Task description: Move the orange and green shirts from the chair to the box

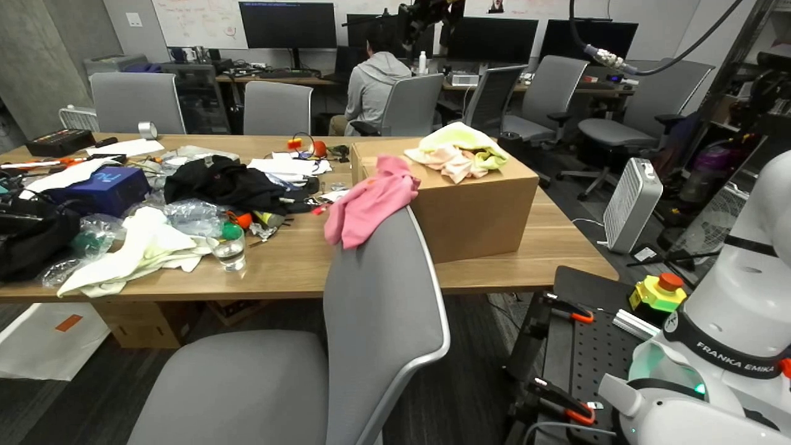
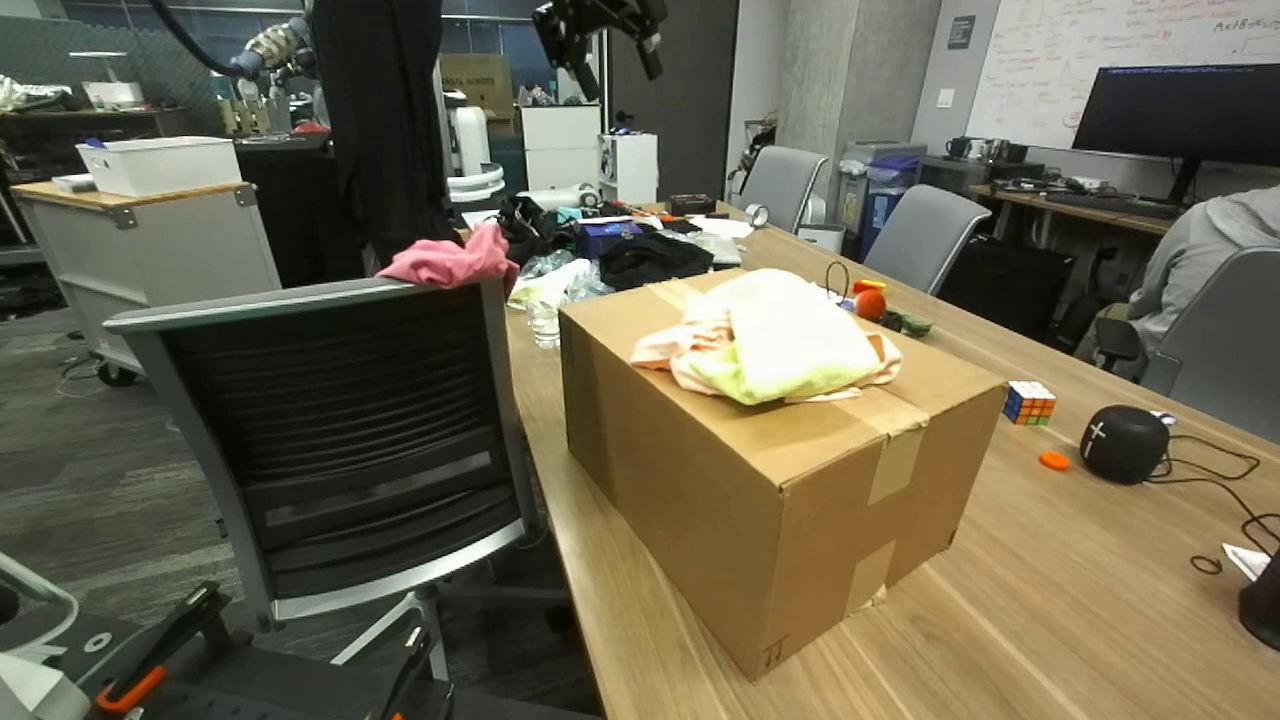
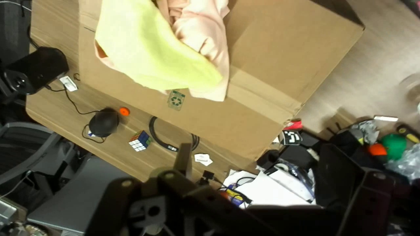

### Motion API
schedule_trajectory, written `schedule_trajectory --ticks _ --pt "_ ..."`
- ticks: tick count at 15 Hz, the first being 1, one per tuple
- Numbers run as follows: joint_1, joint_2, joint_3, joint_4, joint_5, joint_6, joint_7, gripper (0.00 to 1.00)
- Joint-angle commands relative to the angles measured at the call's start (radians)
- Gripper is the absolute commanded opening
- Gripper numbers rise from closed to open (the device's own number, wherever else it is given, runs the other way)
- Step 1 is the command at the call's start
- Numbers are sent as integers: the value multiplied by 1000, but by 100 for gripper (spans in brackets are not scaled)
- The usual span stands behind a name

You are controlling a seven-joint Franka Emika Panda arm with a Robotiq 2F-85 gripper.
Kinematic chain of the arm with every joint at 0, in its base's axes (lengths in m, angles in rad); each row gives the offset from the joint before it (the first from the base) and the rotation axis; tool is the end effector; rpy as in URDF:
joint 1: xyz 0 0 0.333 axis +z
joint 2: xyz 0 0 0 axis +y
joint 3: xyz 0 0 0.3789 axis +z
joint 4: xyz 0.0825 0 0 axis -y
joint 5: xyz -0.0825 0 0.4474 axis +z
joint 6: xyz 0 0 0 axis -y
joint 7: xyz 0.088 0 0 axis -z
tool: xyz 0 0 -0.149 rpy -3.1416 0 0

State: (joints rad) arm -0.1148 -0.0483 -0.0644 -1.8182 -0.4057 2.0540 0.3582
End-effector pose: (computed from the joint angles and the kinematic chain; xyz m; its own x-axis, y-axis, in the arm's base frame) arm 0.6298 -0.1514 0.5965 0.8777 -0.3129 0.3629 -0.4215 -0.8644 0.2742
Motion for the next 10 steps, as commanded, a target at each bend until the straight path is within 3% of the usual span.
schedule_trajectory --ticks 1,5,10 --pt "30 -15 12 -4 43 -57 -111 100" --pt "49 -59 12 -40 156 -167 -298 100" --pt "61 -133 12 -74 214 -349 -433 100"
